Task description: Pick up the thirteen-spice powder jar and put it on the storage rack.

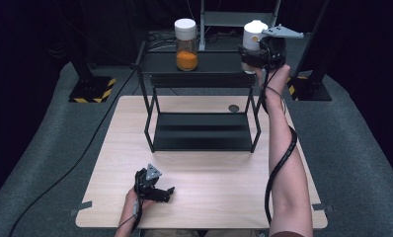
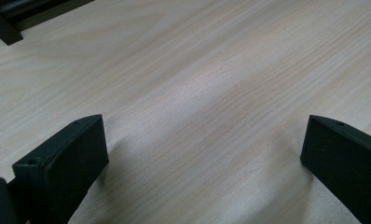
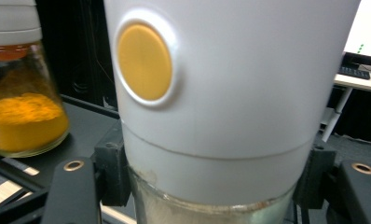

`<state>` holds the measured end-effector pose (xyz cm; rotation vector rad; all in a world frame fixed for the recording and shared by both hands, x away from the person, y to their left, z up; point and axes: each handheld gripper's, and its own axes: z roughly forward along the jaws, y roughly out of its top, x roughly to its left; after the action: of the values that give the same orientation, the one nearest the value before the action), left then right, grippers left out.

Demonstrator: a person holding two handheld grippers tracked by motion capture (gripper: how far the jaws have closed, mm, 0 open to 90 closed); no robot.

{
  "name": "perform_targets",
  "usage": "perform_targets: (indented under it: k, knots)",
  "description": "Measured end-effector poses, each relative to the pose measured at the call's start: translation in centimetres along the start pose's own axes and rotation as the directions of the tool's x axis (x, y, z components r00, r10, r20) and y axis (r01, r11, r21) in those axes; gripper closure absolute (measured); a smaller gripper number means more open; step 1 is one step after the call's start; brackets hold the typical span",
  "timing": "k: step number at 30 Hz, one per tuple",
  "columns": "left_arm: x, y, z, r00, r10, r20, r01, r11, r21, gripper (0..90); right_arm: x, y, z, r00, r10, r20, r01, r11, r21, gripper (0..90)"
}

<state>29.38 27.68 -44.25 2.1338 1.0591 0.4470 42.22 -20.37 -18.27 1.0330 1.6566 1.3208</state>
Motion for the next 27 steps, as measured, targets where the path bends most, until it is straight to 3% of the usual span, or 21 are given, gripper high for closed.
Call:
perform_targets:
  k: [16, 27]
  knots:
    - [0.0, 0.0, 0.0, 1.0000, 0.000, 0.000, 0.000, 1.0000, 0.000, 0.1, -0.5, 0.2, 2.4, 0.9987, 0.041, 0.028, -0.042, 0.998, 0.041, 30.3]
    - [0.0, 0.0, 0.0, 1.0000, 0.001, -0.001, -0.001, 1.0000, -0.001, 0.2, -1.2, -1.0, 2.2, 0.9969, 0.076, 0.022, -0.076, 0.997, 0.003, 30.3]
